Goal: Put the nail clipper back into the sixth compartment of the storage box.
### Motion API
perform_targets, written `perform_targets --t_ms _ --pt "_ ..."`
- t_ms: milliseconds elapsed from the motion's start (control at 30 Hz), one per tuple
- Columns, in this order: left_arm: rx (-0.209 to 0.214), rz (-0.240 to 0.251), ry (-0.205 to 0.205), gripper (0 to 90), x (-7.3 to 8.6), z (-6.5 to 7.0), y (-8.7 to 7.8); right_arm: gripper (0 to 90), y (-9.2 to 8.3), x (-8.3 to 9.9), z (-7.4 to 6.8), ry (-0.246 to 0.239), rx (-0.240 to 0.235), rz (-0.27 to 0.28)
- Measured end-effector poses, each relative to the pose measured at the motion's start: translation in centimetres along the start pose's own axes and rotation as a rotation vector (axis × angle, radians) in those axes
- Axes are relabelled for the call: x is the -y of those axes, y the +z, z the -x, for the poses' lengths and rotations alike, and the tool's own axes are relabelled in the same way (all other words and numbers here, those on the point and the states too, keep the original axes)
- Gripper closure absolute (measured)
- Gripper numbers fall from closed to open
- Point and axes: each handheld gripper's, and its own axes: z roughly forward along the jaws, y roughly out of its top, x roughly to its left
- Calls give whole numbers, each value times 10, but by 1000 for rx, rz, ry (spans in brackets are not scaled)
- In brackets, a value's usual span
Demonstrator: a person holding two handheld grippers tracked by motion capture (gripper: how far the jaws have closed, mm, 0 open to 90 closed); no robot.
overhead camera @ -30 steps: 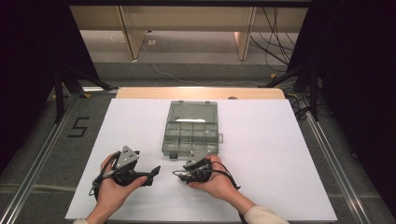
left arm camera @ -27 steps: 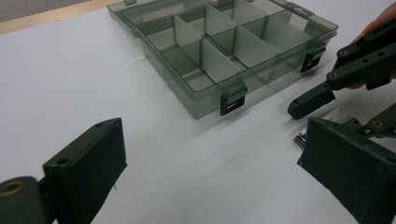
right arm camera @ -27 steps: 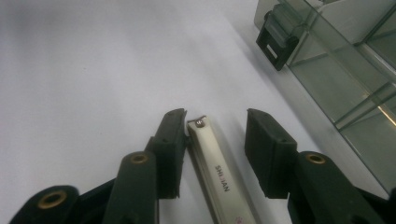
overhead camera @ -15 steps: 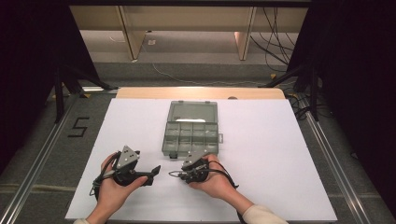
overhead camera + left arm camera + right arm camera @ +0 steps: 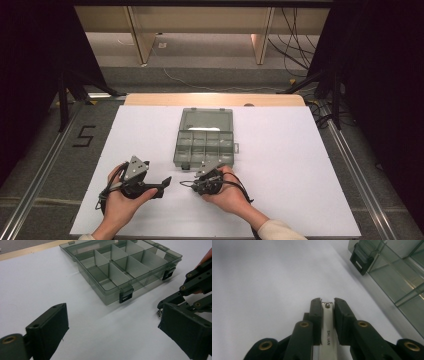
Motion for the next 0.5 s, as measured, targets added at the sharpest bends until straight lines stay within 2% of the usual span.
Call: perform_targets --t_ms 167,200,333,367,433,500 --pt "-4 2 16 78 0 -2 -1 781 -1 1 0 19 8 11" --pt "-3 2 32 78 -1 -3 -1 781 -1 1 0 19 8 11" --pt "-5 8 17 80 0 -2 0 781 -3 0 2 8 20 30" --pt "-5 7 17 80 0 -2 0 782 -4 -1 1 26 20 33" --pt "-3 5 26 80 0 -3 0 781 -6 -2 2 18 18 33" --pt "-5 7 13 82 0 -2 0 782 -7 -3 2 29 28 55"
